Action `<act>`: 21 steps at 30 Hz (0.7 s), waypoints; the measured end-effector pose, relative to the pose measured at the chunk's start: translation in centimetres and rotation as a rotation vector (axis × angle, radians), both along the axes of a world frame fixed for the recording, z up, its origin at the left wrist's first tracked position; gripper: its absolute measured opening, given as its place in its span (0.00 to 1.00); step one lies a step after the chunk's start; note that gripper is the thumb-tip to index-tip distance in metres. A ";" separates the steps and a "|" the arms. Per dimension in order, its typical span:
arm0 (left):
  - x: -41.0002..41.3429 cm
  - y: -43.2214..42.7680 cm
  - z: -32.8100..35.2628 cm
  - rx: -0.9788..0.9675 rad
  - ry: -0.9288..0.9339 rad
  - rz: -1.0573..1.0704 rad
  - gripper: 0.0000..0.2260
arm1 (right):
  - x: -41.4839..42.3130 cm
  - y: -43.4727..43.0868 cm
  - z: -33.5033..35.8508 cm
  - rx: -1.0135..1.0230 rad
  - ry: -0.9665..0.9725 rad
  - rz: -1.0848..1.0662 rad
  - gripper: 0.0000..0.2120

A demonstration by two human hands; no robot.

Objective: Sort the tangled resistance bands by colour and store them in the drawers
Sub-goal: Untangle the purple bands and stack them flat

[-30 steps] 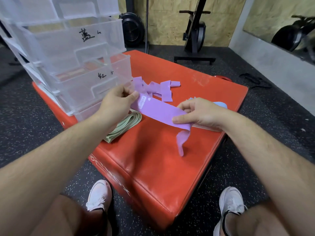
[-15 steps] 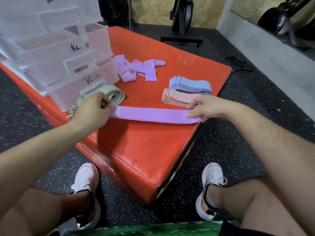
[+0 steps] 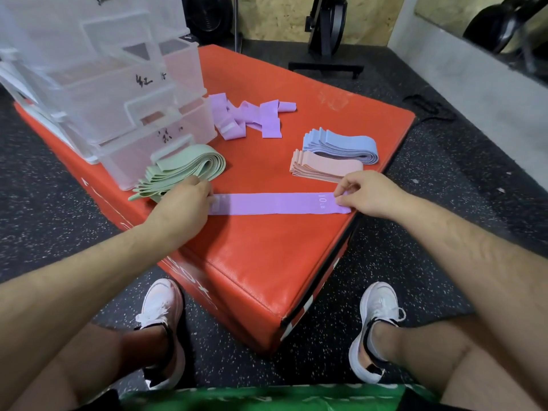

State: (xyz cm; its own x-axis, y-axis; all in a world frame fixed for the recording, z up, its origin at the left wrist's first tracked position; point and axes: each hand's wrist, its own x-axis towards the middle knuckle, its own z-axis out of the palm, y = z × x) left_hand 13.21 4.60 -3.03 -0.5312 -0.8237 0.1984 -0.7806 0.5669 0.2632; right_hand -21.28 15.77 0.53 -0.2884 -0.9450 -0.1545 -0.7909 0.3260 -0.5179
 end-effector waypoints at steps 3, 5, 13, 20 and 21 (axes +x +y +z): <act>-0.1 0.0 -0.4 -0.115 -0.007 -0.024 0.04 | -0.1 0.1 -0.1 -0.014 0.065 0.034 0.04; 0.0 -0.3 -0.7 -0.158 -0.026 -0.062 0.03 | -0.1 0.1 -0.2 -0.044 0.131 0.072 0.03; -0.2 0.0 0.0 -0.098 -0.036 -0.117 0.05 | 0.6 0.5 0.1 0.000 0.301 0.131 0.02; -2.9 -0.8 1.9 -0.126 0.038 -0.111 0.08 | 4.2 -1.6 2.0 -0.194 0.313 0.175 0.04; -3.7 -1.1 2.5 -0.139 0.051 -0.113 0.10 | 5.0 -2.3 2.2 -0.219 0.291 0.180 0.05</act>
State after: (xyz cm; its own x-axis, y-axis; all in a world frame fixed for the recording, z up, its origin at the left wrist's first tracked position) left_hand 9.47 3.55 -0.57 -0.6055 -0.7218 0.3352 -0.6973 0.6842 0.2137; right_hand -16.29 13.48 2.78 -0.1170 -0.9859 0.1194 -0.9490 0.0756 -0.3061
